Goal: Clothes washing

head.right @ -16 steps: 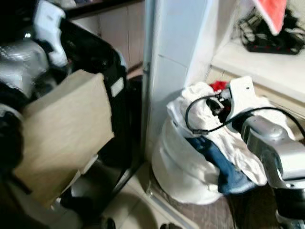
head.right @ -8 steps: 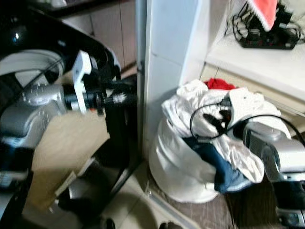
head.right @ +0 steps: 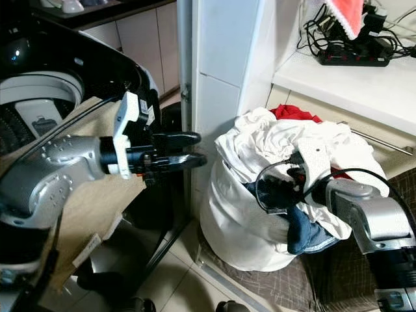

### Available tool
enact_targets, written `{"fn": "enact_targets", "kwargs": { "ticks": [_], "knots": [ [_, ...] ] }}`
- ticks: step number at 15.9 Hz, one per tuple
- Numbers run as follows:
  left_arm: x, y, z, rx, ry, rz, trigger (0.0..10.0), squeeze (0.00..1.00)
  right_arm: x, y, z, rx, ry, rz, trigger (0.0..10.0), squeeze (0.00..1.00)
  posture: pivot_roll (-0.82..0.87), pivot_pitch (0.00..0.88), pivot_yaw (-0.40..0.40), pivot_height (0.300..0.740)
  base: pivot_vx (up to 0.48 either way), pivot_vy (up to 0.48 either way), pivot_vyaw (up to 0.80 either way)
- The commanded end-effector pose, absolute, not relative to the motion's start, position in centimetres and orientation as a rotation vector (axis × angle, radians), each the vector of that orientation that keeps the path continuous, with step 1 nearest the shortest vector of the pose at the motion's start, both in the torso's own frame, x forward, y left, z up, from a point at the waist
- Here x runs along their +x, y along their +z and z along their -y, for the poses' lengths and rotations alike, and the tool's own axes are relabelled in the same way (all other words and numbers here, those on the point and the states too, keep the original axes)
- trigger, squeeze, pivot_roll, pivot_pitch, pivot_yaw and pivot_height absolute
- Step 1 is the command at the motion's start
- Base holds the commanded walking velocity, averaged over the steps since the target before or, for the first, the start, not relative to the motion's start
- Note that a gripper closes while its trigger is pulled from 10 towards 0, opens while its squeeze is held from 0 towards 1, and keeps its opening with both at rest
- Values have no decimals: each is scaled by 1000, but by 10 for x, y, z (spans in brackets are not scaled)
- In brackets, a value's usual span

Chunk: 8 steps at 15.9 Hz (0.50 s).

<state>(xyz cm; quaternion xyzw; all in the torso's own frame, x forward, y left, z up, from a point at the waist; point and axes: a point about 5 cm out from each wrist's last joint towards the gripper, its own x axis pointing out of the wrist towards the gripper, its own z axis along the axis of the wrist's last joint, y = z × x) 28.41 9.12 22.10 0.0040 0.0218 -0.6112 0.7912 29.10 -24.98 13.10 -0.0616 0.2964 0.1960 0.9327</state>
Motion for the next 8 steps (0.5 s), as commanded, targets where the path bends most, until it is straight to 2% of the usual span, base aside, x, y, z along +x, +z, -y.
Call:
{"fn": "enact_targets", "kwargs": {
  "ticks": [1,2,8],
  "knots": [
    [282,223,-88,7,-1298,-31,10000,0,294,131,253,-144,386,-594,941,0,-117,62,-4,740,0,0,0],
    [283,221,-85,-13,-1256,-17,10000,0,295,127,255,-141,373,-593,0,0,-116,62,-3,740,0,0,0],
    [279,214,-84,-41,-1206,-33,10000,0,302,130,255,-94,363,-521,0,0,-111,57,-5,740,0,0,0]
  ]
}}
